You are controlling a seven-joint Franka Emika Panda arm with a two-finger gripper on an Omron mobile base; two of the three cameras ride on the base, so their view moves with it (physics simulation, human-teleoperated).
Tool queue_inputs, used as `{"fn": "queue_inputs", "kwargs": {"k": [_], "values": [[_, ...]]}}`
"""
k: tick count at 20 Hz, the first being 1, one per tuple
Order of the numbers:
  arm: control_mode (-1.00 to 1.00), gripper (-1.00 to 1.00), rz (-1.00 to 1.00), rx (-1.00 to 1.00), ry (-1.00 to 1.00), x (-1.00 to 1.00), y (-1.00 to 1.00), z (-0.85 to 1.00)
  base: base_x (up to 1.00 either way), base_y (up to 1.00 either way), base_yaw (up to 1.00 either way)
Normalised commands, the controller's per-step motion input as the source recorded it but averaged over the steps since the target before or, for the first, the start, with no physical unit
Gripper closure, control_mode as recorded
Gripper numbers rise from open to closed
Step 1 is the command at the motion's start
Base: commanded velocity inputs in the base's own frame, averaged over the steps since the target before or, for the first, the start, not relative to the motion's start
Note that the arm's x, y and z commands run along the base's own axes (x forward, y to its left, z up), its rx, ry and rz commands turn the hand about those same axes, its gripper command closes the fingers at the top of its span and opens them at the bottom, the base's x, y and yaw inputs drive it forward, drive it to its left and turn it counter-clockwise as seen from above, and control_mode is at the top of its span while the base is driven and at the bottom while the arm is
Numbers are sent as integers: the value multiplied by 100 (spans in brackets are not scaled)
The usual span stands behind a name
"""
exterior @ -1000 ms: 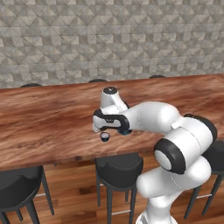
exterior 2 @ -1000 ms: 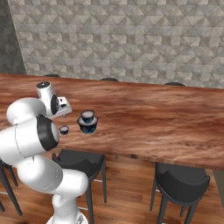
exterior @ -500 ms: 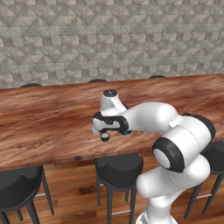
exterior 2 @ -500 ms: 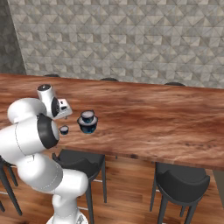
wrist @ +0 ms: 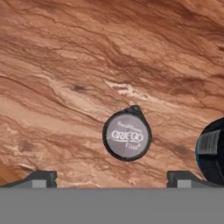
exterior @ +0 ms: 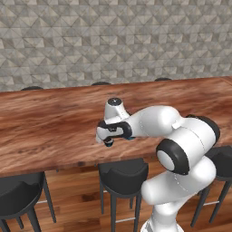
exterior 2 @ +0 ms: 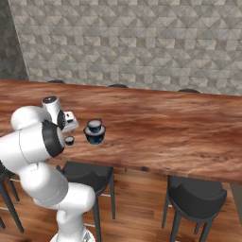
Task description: Stack the yogurt containers by placing the smaller containers on top of the larger containers.
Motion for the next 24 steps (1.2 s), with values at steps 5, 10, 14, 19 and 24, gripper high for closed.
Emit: {"fn": "queue_inputs", "kwargs": {"k": [5, 10, 14, 19, 24], "values": [[-100, -100, 0, 0, 0, 1, 0, -25, 0, 0, 0], [-100, -100, 0, 0, 0, 1, 0, -26, 0, 0, 0], [-100, -100, 0, 0, 0, 11, 0, -4, 0, 0, 0], [-100, -100, 0, 0, 0, 16, 0, 0, 0, 0, 0], [-100, -100, 0, 0, 0, 16, 0, 0, 0, 0, 0]]}}
